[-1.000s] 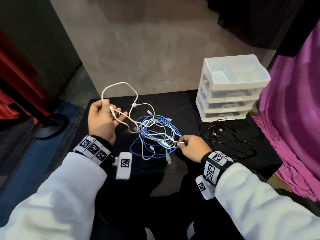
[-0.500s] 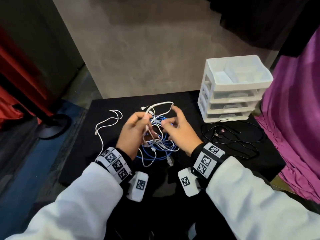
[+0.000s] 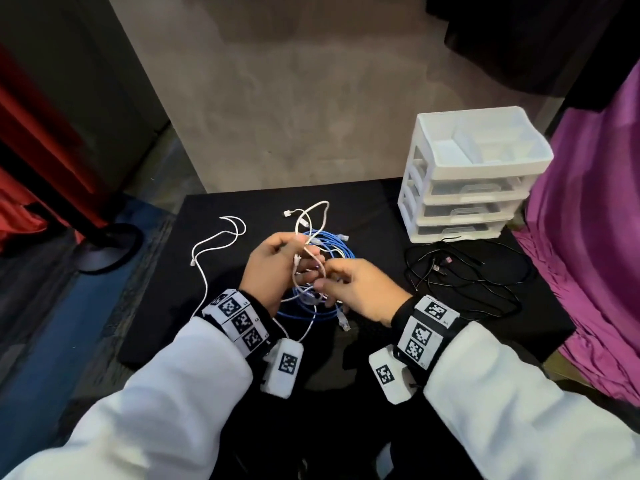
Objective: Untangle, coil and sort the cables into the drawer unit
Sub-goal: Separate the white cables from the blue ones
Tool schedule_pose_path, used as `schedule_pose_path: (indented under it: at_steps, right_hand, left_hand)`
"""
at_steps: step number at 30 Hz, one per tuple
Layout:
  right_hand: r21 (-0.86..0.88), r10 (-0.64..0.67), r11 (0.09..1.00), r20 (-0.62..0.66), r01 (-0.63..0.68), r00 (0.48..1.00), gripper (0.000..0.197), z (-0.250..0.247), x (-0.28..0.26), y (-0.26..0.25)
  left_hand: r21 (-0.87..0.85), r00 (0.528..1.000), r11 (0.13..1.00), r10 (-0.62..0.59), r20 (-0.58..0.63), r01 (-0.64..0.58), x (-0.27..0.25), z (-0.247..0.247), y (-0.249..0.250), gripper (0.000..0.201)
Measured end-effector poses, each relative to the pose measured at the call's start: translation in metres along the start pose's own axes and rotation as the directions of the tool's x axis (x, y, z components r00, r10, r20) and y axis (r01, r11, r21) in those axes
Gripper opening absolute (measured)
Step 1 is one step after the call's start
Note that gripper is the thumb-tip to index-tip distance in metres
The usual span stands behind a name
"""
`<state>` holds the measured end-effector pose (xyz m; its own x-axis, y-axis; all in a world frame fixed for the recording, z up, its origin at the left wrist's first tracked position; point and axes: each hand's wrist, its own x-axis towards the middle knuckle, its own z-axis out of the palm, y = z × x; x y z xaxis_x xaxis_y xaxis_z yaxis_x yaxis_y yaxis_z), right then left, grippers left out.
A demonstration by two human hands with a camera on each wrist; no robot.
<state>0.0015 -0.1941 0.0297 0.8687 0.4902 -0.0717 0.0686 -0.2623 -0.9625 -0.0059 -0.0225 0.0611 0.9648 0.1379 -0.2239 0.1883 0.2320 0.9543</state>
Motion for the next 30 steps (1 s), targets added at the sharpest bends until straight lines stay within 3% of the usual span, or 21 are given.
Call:
schedule_pose_path:
  at_steps: [3,8,12,14,16,17,20,23,26,28,30]
  right_hand:
    - [0.124,0.062,0.991,-0.177,-0.041,0.982,0.015,-0.004,0.006,-0.002]
    - [0.361,0.141,0.932,-0.267,-0.037,0.954,0.01,-0.017,0.007,-0.009]
    - [0.39,0.142,0.921,-0.311,-0.01,0.94,0.009,-0.025,0.002,-0.006]
    - [0.39,0.128,0.921,-0.313,0.005,0.941,0.01,-0.026,0.001,-0.005]
    - [0.394,0.108,0.919,-0.319,0.028,0.942,0.011,-0.025,0.001,-0.006]
    - [0.396,0.097,0.918,-0.322,0.04,0.942,0.011,-0.024,0.001,-0.007]
    - [0.378,0.076,0.924,-0.324,0.056,0.943,0.013,-0.025,0.001,-0.011]
    - [0.314,0.08,0.947,-0.42,0.062,0.904,0.015,-0.038,0.006,-0.007]
    - [0.275,0.112,0.96,-0.55,0.054,0.828,0.021,-0.063,0.011,0.001]
    - [0.254,0.112,0.966,-0.558,0.04,0.822,0.019,-0.075,0.013,0.005]
    - [0.264,0.129,0.964,-0.499,0.009,0.857,0.019,-0.079,0.013,0.008]
  left_hand:
    - [0.013,1.0,1.0,0.009,0.02,-0.01,0.0,-0.003,-0.002,0.026]
    - [0.002,0.995,1.0,0.025,-0.101,-0.025,0.004,-0.02,-0.004,0.044]
    - [-0.058,0.998,0.998,-0.012,-0.06,0.008,0.003,-0.031,-0.011,0.025]
    - [0.239,0.996,0.971,0.05,-0.078,-0.03,0.005,-0.038,-0.027,0.012]
    - [0.592,0.997,0.804,0.078,-0.02,-0.051,0.003,-0.043,-0.047,0.006]
    - [0.674,1.0,0.738,0.016,0.012,-0.02,0.001,-0.043,-0.055,0.008]
    - [0.557,0.978,0.822,-0.193,0.075,0.119,-0.007,-0.038,-0.061,0.017]
    - [0.266,0.988,0.952,-0.155,-0.001,0.15,0.003,-0.048,-0.039,0.022]
    - [-0.097,0.975,0.989,-0.126,-0.184,0.11,0.019,-0.081,-0.005,0.019]
    - [-0.14,0.96,0.989,-0.075,-0.268,0.038,0.021,-0.096,0.009,0.017]
    - [-0.091,0.964,0.996,-0.007,-0.266,-0.018,0.017,-0.096,0.016,0.017]
